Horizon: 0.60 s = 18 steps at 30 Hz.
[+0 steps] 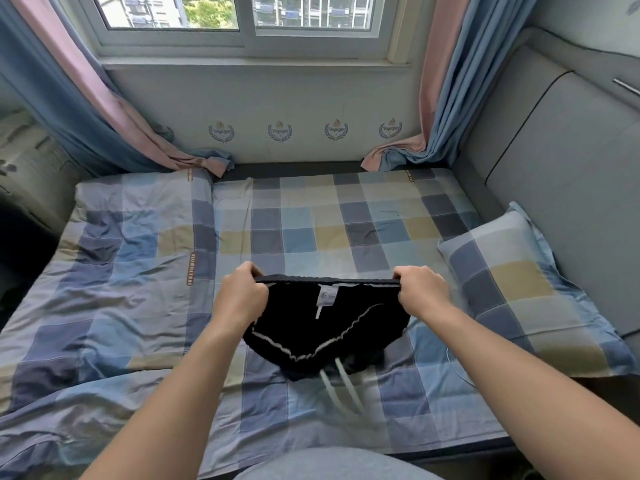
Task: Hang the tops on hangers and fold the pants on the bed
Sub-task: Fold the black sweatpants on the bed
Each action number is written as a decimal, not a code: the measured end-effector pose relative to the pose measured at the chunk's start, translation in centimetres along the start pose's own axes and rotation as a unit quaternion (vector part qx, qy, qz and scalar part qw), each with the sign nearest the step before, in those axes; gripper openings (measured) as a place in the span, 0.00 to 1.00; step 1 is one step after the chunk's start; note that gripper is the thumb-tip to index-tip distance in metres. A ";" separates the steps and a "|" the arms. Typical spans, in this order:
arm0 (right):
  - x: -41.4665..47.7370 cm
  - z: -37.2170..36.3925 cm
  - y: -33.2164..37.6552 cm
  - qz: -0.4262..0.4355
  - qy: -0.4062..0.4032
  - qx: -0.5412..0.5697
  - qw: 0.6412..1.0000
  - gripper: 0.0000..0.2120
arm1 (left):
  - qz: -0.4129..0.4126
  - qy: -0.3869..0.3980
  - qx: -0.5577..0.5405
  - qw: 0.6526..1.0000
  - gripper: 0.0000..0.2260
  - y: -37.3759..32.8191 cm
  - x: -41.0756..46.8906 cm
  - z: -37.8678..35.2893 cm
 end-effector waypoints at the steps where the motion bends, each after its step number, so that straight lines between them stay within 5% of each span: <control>1: 0.0 -0.5 -1.0 -0.013 -0.001 0.006 1.000 0.15 | 0.011 -0.006 0.011 1.000 0.11 1.2 0.3 0.4; 10: -0.3 -2.3 -6.2 -0.127 -0.003 0.190 0.974 0.17 | 0.111 0.017 0.083 0.990 0.12 9.2 0.7 -0.7; 13: -0.3 -3.5 -6.3 -0.181 0.023 0.441 0.879 0.18 | 0.185 0.023 -0.190 0.964 0.15 10.6 0.6 -2.1; 15: -0.8 -4.9 -5.5 -0.213 0.071 0.590 0.776 0.18 | 0.229 0.016 -0.345 0.910 0.17 10.5 0.1 -2.6; 18: -0.5 -5.0 -4.6 -0.207 0.106 0.662 0.713 0.10 | 0.257 0.011 -0.516 0.817 0.11 9.7 -0.1 -3.1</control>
Point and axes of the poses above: each hand's wrist, its own x-axis towards the middle knuckle, its own z-axis out of the back of the hand, y = z × x, the point moved 8 cm from there along x, towards the middle knuckle, and after that the axes turned 8 degrees about y, right-handed, at the moved point
